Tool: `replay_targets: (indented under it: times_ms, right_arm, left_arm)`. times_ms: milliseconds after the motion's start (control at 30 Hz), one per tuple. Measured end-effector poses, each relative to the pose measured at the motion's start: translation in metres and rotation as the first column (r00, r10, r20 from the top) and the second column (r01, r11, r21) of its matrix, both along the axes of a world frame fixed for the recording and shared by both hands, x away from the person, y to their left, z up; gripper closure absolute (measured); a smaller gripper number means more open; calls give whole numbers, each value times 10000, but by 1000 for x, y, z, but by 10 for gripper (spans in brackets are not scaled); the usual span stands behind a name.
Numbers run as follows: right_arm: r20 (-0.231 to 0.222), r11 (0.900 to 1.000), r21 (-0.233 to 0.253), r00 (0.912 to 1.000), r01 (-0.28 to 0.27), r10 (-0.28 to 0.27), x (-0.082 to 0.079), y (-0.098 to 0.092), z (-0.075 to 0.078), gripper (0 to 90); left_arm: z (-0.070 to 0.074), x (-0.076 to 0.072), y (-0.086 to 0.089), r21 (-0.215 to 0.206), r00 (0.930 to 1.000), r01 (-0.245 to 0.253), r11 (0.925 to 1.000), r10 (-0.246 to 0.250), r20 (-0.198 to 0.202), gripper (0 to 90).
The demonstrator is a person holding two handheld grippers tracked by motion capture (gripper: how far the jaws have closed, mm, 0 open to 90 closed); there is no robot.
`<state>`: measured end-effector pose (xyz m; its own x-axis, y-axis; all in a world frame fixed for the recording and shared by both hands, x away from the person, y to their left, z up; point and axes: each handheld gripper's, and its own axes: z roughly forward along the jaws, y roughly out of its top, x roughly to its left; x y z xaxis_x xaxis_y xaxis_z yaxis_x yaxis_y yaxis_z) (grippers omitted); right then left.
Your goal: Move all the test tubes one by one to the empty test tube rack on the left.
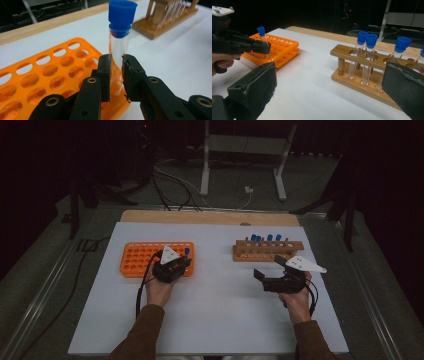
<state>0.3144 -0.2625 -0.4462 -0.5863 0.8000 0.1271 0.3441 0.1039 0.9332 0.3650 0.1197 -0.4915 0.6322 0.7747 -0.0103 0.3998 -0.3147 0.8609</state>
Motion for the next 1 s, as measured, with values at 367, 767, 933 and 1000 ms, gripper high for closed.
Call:
replay_targets:
  times_ms: [367,767,933,1000]
  right_arm:
    - [-71,10000,-45,10000,-35,35,1,0,-2,0]
    - [-144,10000,-46,9999,-32,31,1,1,-4,0]
    - [-140,10000,-65,9999,-5,4,2,0,-4,0]
    - [-147,10000,-58,9999,10,-11,2,0,-4,0]
  left_arm:
    - [-6,-2,-2,473,10000,50,9989,-48,-48,779]
    - [-7,-3,0,304,10000,67,9995,-65,-58,774]
    - [-7,-3,5,188,9992,-399,9990,401,-87,565]
    - [-7,-6,9,79,9991,-409,9991,410,-89,537]
